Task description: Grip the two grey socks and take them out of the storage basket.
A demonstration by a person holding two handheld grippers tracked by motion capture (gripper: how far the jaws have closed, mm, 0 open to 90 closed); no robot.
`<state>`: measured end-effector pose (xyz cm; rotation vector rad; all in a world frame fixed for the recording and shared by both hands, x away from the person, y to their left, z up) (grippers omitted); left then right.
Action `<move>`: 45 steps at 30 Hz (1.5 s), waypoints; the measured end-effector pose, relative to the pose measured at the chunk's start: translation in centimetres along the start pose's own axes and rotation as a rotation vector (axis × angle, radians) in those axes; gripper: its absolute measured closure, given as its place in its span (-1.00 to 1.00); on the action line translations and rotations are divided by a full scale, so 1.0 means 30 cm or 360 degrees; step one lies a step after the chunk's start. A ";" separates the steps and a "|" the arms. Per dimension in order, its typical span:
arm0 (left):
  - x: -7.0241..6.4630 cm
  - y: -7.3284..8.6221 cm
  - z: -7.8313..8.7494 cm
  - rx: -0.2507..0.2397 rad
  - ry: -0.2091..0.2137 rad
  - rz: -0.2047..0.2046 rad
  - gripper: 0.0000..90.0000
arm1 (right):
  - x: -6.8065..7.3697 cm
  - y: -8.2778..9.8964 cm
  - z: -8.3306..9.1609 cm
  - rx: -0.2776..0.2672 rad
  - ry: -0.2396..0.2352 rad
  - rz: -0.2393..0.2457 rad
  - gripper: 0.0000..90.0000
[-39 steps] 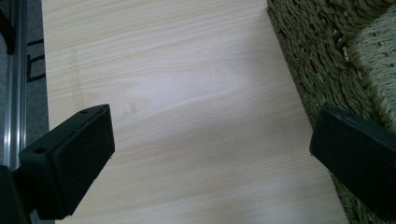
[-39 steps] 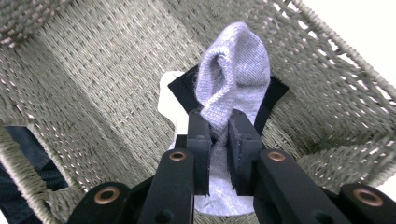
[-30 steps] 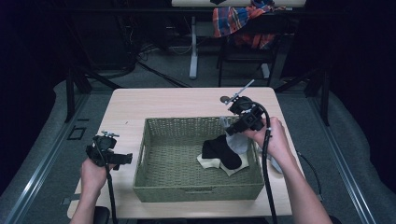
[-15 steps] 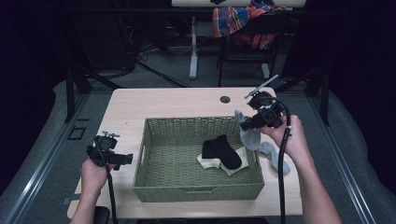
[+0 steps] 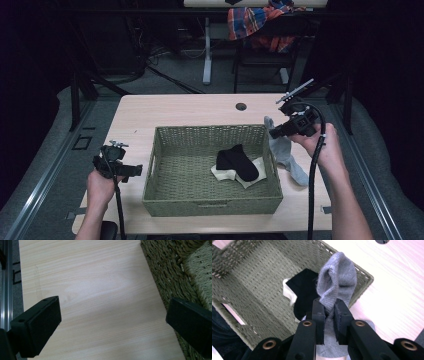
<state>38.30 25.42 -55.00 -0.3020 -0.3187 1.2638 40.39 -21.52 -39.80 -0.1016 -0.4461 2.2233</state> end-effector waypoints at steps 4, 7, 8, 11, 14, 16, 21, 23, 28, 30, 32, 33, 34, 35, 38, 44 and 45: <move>0.000 0.000 -0.001 0.0001 0.0003 0.0002 -1.00 | -0.032 0.018 -0.005 0.0025 0.0021 -0.0029 0.80; 0.000 -0.001 -0.001 -0.0002 0.0002 0.0000 -1.00 | -0.056 0.036 -0.005 0.0043 0.0035 -0.0065 0.80; -0.001 -0.001 0.000 -0.0003 0.0001 0.0001 -1.00 | -0.065 0.041 -0.004 0.0037 0.0033 -0.0075 0.80; 0.000 -0.001 0.000 -0.0002 0.0001 0.0001 -1.00 | -0.099 0.064 0.001 0.0039 0.0037 -0.0115 0.80; 0.000 -0.001 0.001 -0.0004 -0.0001 -0.0001 -1.00 | -0.117 0.074 0.001 0.0030 0.0039 -0.0143 0.80; -0.001 -0.001 0.001 -0.0004 0.0001 0.0001 -1.00 | -0.132 0.083 0.000 0.0029 0.0041 -0.0166 0.80; 0.002 0.000 0.002 -0.0006 -0.0001 0.0005 -1.00 | -0.185 0.116 -0.015 0.0060 0.0049 -0.0231 0.80; 0.002 0.000 0.002 -0.0006 0.0001 0.0008 -1.00 | -0.203 0.128 -0.017 0.0064 0.0059 -0.0257 0.80; -0.002 0.001 0.000 0.0002 0.0003 -0.0005 -1.00 | -0.244 0.157 -0.022 0.0076 0.0062 -0.0310 0.80; -0.004 0.001 0.001 0.0004 0.0005 -0.0008 -1.00 | -0.257 0.167 -0.027 0.0089 0.0066 -0.0323 0.80; -0.003 0.001 0.001 0.0004 0.0006 -0.0008 -1.00 | -0.265 0.172 -0.031 0.0090 0.0069 -0.0334 0.80; -0.002 0.001 0.001 0.0001 0.0004 -0.0006 -1.00 | -0.276 0.179 -0.037 0.0094 0.0062 -0.0350 0.80; -0.002 0.001 0.001 0.0001 0.0004 -0.0006 -1.00 | -0.283 0.184 -0.039 0.0104 0.0067 -0.0348 0.80; -0.002 0.001 0.000 0.0002 0.0004 -0.0007 -1.00 | -0.283 0.184 -0.039 0.0104 0.0067 -0.0348 0.80; -0.004 0.000 -0.001 0.0004 0.0006 -0.0011 -1.00 | -0.302 0.196 -0.059 0.0129 0.0062 -0.0370 0.81; -0.001 0.000 0.000 0.0007 0.0008 -0.0012 -1.00 | -0.321 0.207 -0.091 0.0164 0.0048 -0.0398 0.81; -0.002 0.000 -0.001 0.0001 0.0006 -0.0009 -1.00 | -0.326 0.210 -0.099 0.0166 0.0046 -0.0406 0.81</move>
Point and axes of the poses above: each handheld gripper's, and its own axes: z roughly backward along the jaws, y roughly out of its underside, x roughly to its left, the point moved 6 cm from there along -z, roughly forward along the jaws, and after that the axes turned 8 degrees about x, right-handed, at the moved point
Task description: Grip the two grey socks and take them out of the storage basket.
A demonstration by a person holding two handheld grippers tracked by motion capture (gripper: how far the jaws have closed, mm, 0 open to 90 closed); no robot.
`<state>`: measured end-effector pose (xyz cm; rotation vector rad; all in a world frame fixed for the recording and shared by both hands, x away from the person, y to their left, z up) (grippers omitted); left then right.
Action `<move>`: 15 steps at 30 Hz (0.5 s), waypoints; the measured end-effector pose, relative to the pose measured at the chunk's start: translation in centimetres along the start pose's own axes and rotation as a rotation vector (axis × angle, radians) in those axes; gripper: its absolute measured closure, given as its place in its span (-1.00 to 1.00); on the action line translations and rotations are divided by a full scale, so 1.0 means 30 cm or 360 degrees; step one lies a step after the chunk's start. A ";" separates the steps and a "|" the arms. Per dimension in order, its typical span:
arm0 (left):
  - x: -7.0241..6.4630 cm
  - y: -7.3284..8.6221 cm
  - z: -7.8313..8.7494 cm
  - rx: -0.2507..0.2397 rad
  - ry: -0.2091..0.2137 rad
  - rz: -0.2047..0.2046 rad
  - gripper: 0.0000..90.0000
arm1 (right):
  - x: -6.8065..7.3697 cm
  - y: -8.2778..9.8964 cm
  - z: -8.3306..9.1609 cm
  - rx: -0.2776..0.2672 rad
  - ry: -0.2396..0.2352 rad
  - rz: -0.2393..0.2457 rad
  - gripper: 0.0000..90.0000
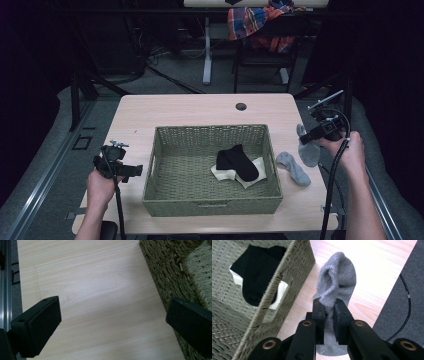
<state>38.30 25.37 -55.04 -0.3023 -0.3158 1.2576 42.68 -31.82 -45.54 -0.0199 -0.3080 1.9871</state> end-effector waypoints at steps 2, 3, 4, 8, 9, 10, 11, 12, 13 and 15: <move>0.000 0.000 0.001 -0.0002 0.0000 0.0000 -1.00 | -0.011 0.004 -0.014 0.0009 -0.0007 -0.0020 0.81; 0.000 0.000 0.001 -0.0002 0.0000 -0.0004 -1.00 | -0.011 0.004 -0.014 0.0009 -0.0007 -0.0020 0.81; 0.000 0.000 0.001 -0.0002 -0.0001 -0.0003 -1.00 | -0.016 0.005 -0.018 0.0015 -0.0015 -0.0019 0.81; -0.001 -0.001 0.002 -0.0007 -0.0001 0.0007 -1.00 | -0.029 0.009 -0.044 0.0036 -0.0038 -0.0039 0.81; -0.001 -0.001 0.002 -0.0007 0.0000 0.0007 -1.00 | -0.030 0.009 -0.050 0.0048 -0.0045 -0.0036 0.81; -0.001 -0.001 0.002 -0.0002 0.0000 0.0004 -1.00 | -0.030 0.008 -0.058 0.0046 -0.0043 -0.0048 0.81; -0.002 -0.001 0.002 -0.0002 0.0001 0.0006 -1.00 | -0.031 0.008 -0.066 0.0071 -0.0053 -0.0034 0.81; -0.002 -0.001 0.002 -0.0004 0.0000 0.0005 -1.00 | -0.031 0.007 -0.078 0.0077 -0.0047 -0.0035 0.80; -0.002 -0.001 0.002 -0.0003 0.0000 0.0003 -1.00 | -0.029 0.005 -0.096 0.0094 -0.0047 -0.0042 0.81; -0.001 -0.001 0.001 -0.0003 0.0001 0.0004 -1.00 | -0.030 0.006 -0.101 0.0112 -0.0049 -0.0036 0.81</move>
Point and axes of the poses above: each handheld gripper's, and its own axes: z roughly backward along the jaws, y roughly out of its underside, x roughly to its left, the point moved 6 cm from there along -z, roughly forward along the jaws, and after that the axes turned 8 degrees about x, right-handed, at the moved point
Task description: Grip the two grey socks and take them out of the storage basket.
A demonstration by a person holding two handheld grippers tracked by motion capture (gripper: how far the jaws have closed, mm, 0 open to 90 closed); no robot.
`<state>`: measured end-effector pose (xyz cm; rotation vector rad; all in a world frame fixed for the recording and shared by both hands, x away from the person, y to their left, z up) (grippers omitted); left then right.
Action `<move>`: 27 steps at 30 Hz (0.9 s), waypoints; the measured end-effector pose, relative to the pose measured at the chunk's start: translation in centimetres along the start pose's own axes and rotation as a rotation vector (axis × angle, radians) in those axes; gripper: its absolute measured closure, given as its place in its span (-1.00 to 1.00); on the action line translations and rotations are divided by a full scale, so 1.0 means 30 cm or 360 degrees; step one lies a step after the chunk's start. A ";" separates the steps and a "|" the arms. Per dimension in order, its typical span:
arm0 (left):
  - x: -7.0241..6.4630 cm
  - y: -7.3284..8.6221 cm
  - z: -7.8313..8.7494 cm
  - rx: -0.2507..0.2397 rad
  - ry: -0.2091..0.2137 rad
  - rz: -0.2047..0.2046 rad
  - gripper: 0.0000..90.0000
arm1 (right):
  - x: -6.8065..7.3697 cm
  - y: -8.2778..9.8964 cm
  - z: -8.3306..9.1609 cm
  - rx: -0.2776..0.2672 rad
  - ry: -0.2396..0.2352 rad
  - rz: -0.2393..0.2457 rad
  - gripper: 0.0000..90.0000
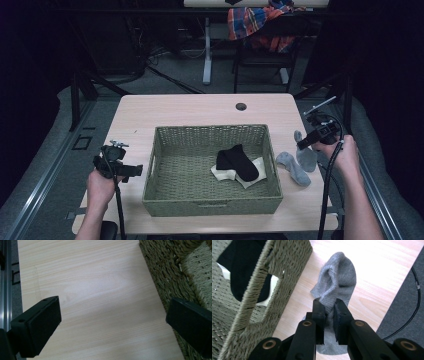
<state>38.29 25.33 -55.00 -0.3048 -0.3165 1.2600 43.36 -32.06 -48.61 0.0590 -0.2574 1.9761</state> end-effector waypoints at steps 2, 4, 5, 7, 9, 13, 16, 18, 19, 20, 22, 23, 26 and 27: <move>0.000 0.000 0.000 0.0000 0.0000 -0.0001 -1.00 | 0.002 -0.004 -0.019 -0.0010 -0.0009 -0.0014 0.80; 0.000 0.000 0.001 0.0006 0.0002 -0.0005 -1.00 | 0.005 -0.007 -0.037 0.0013 -0.0014 -0.0010 0.80; 0.000 0.000 0.001 0.0006 0.0002 -0.0007 -1.00 | 0.012 -0.010 -0.056 0.0045 -0.0030 0.0007 0.80; 0.000 0.000 0.001 0.0006 0.0002 -0.0006 -1.00 | 0.016 -0.013 -0.067 0.0046 -0.0024 0.0005 0.80; 0.000 0.000 0.001 0.0001 0.0000 -0.0002 -1.00 | 0.019 -0.019 -0.096 0.0069 -0.0026 0.0020 0.80; -0.001 0.000 0.001 0.0004 0.0003 -0.0006 -1.00 | 0.015 -0.021 -0.129 0.0085 -0.0018 0.0016 0.80; -0.001 -0.001 0.001 0.0002 0.0000 -0.0006 -1.00 | 0.008 -0.022 -0.159 0.0113 -0.0026 0.0024 0.79; -0.001 0.000 0.002 0.0004 0.0002 -0.0006 -1.00 | 0.007 -0.025 -0.190 0.0120 -0.0033 0.0021 0.79; -0.002 -0.001 0.001 0.0003 0.0001 -0.0005 -1.00 | 0.006 -0.027 -0.201 0.0128 -0.0040 0.0027 0.79; -0.002 -0.001 0.001 0.0003 0.0001 -0.0005 -1.00 | 0.006 -0.027 -0.201 0.0128 -0.0040 0.0027 0.79; -0.002 -0.001 0.001 0.0002 0.0001 -0.0008 -1.00 | 0.011 -0.034 -0.228 0.0137 -0.0038 0.0049 0.79; -0.002 -0.001 0.001 0.0002 0.0002 -0.0007 -1.00 | 0.011 -0.037 -0.234 0.0145 -0.0027 0.0055 0.79; -0.001 -0.001 0.000 0.0002 0.0002 -0.0005 -1.00 | 0.013 -0.042 -0.244 0.0126 -0.0012 0.0042 0.78; -0.002 -0.001 0.000 0.0002 0.0003 -0.0006 -1.00 | 0.007 -0.042 -0.256 0.0149 0.0011 0.0060 0.76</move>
Point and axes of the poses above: each handheld gripper's, and its own axes: z roughly backward along the jaws, y roughly out of its underside, x roughly to its left, the point moved 6 cm from there along -z, roughly forward along the jaws, and after that the axes turned 8 degrees about x, right-handed, at the moved point
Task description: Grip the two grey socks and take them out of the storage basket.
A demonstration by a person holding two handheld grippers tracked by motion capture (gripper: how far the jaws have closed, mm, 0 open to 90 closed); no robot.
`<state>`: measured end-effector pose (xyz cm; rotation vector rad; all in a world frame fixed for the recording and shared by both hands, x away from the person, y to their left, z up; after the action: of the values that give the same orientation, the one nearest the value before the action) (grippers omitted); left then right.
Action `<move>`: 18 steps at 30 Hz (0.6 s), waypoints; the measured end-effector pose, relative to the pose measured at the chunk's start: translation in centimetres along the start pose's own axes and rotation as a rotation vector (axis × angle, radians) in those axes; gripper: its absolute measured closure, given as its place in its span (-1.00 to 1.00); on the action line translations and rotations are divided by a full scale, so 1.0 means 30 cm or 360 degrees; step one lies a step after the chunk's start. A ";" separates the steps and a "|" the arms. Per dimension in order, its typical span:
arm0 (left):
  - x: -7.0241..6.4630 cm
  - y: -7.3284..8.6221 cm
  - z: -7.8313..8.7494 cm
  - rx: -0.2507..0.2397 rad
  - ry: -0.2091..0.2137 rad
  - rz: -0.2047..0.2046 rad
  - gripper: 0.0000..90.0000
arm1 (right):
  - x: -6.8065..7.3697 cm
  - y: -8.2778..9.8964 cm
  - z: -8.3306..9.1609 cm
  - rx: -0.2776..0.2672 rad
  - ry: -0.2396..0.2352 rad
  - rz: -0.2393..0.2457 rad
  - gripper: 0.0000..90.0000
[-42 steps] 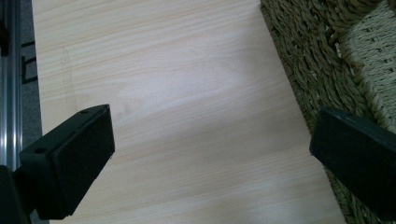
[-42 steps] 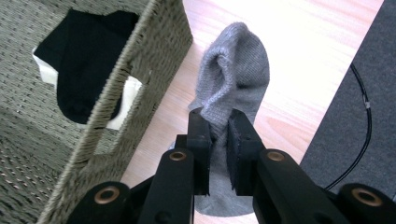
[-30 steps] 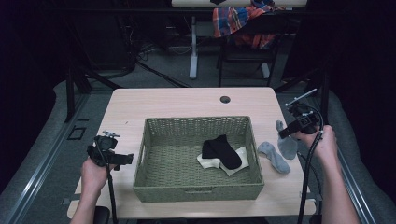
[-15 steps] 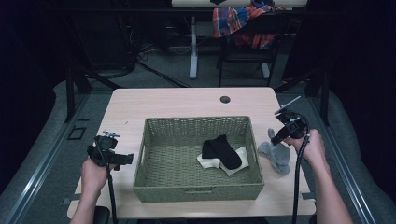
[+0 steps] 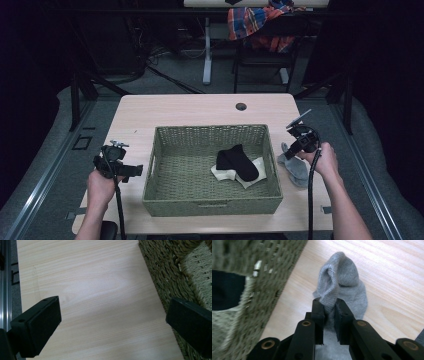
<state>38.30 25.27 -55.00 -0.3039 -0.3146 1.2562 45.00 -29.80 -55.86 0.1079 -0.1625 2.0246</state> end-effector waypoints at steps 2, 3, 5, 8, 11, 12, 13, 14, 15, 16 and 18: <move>-0.002 0.000 0.000 0.0000 0.0001 -0.0002 -1.00 | 0.001 -0.001 -0.007 -0.0015 0.0006 -0.0013 0.75; -0.003 -0.001 0.000 -0.0001 0.0003 -0.0003 -1.00 | -0.001 -0.001 -0.013 -0.0001 0.0011 -0.0006 0.75; -0.002 -0.001 -0.001 -0.0002 0.0002 -0.0001 -1.00 | -0.003 -0.004 -0.025 -0.0021 0.0012 -0.0026 0.69; -0.001 0.000 -0.001 0.0001 0.0003 0.0000 -1.00 | -0.006 -0.006 -0.023 -0.0030 0.0018 -0.0034 0.54; -0.002 -0.001 -0.001 -0.0002 0.0002 0.0000 -1.00 | -0.008 -0.006 -0.015 -0.0049 0.0020 -0.0026 0.24; -0.002 -0.001 -0.001 -0.0002 0.0003 -0.0001 -1.00 | -0.008 -0.005 -0.005 -0.0054 0.0034 -0.0017 0.11; -0.002 -0.001 0.000 -0.0003 0.0002 -0.0001 -1.00 | -0.009 -0.004 0.002 -0.0061 0.0044 -0.0005 0.05; -0.003 -0.001 0.000 -0.0003 0.0002 0.0000 -1.00 | -0.005 -0.004 0.009 -0.0109 0.0028 -0.0034 -0.06; -0.002 -0.001 0.001 -0.0003 0.0001 0.0000 -1.00 | -0.010 0.003 0.036 -0.0133 0.0040 -0.0001 -0.22; -0.001 0.000 0.001 -0.0003 0.0000 -0.0002 -1.00 | -0.006 0.007 0.046 -0.0148 0.0023 -0.0011 -0.27; 0.001 0.000 0.002 -0.0005 0.0001 0.0004 -1.00 | -0.006 0.011 0.061 -0.0173 0.0034 -0.0014 -0.35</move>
<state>38.27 25.29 -54.94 -0.3077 -0.3159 1.2580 44.80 -30.41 -54.10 0.0183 -0.2579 2.0029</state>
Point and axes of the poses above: each handheld gripper's, and its own axes: z roughly backward along the jaws, y roughly out of its underside, x roughly to its left, the point moved 6 cm from there along -z, roughly forward along the jaws, and after that the axes turned 8 degrees about x, right-handed, at the moved point
